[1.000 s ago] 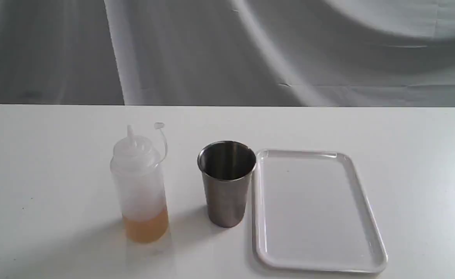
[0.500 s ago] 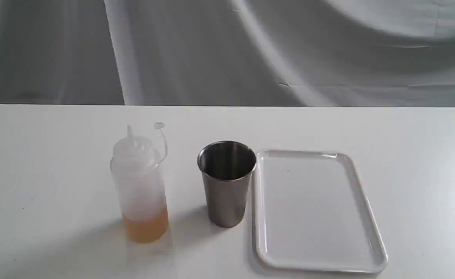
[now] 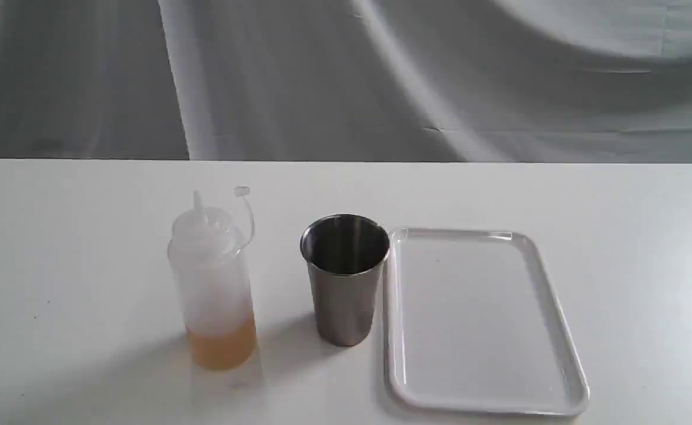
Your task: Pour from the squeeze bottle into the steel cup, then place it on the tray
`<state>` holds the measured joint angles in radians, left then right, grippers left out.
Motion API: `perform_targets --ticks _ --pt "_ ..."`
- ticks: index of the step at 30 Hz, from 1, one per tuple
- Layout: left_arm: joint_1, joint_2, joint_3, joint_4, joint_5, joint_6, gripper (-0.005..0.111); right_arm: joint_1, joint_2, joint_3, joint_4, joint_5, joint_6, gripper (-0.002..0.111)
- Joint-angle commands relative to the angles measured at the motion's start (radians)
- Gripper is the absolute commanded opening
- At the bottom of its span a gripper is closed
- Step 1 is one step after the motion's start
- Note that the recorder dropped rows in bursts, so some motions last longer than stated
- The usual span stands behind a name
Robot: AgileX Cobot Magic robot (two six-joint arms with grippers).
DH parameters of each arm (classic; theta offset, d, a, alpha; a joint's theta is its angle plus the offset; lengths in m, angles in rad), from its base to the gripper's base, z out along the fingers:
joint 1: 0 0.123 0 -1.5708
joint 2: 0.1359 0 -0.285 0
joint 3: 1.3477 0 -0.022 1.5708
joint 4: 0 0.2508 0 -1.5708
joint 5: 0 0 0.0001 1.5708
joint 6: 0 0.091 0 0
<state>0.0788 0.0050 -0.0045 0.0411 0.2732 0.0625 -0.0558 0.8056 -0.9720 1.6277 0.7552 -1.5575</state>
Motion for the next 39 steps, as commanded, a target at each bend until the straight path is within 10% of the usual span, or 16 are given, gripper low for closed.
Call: perform_targets --ticks 1,18,25,39 --pt "-0.002 -0.005 0.004 0.002 -0.007 -0.002 0.008 0.031 0.038 -0.003 0.023 -0.030 -0.016 0.000" --pt "-0.002 -0.005 0.004 0.002 -0.007 -0.002 0.008 0.364 0.284 -0.145 -0.032 -0.229 -0.042 0.000" --pt "-0.002 -0.005 0.004 0.002 -0.007 -0.002 0.008 0.546 0.373 -0.171 -0.155 -0.605 0.016 0.000" --pt "-0.002 -0.005 0.004 0.002 -0.007 -0.002 0.008 0.839 0.412 -0.171 -1.425 -0.874 1.124 0.000"
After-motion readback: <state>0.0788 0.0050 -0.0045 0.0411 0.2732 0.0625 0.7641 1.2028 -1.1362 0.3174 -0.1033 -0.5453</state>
